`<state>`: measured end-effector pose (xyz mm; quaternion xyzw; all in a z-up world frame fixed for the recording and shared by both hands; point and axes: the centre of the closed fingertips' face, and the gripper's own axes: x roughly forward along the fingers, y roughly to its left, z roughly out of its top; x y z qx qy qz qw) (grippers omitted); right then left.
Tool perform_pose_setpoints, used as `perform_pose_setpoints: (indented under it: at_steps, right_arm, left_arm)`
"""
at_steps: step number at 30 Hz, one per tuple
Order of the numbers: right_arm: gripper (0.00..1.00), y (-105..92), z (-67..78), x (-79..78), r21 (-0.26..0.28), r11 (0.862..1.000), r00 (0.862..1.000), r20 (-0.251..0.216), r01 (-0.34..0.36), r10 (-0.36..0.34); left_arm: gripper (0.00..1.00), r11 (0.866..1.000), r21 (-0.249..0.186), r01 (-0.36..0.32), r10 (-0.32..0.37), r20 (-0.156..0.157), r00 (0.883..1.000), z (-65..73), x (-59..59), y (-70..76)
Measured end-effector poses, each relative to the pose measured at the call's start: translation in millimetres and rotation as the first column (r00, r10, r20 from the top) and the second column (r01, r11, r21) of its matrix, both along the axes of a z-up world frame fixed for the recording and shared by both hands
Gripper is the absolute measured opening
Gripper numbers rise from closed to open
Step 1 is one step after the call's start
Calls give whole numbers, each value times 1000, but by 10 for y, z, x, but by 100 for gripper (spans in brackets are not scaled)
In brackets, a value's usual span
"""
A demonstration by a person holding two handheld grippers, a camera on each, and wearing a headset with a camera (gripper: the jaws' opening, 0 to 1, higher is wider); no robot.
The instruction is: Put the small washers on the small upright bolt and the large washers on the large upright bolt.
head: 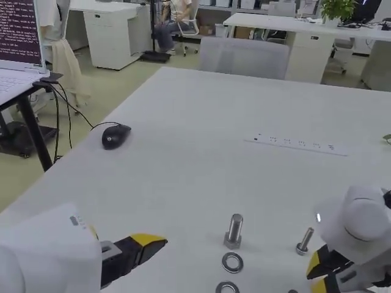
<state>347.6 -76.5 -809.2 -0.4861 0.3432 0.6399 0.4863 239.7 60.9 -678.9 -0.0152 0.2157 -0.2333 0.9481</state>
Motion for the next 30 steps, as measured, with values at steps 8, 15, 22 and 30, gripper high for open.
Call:
perform_pose_setpoints:
  at_steps: [8,15,22,30]
  right_arm:
    - [16,23,-76,-47,-6,1000,1000,6,-25,25]
    - [16,46,-147,-50,-20,999,999,-3,-47,47]
    - [17,121,-158,-71,-15,998,998,-16,-69,68]
    - [16,125,-162,-49,-32,996,996,-22,-84,83]
  left_arm:
    - [60,1000,-5,-6,6,2,1000,-2,-17,16]
    - [60,1000,-12,-13,13,6,1000,-4,-4,16]
    - [60,1000,-15,-22,22,0,1000,-21,7,17]
    - [60,999,-19,-31,31,0,1000,-27,38,33]
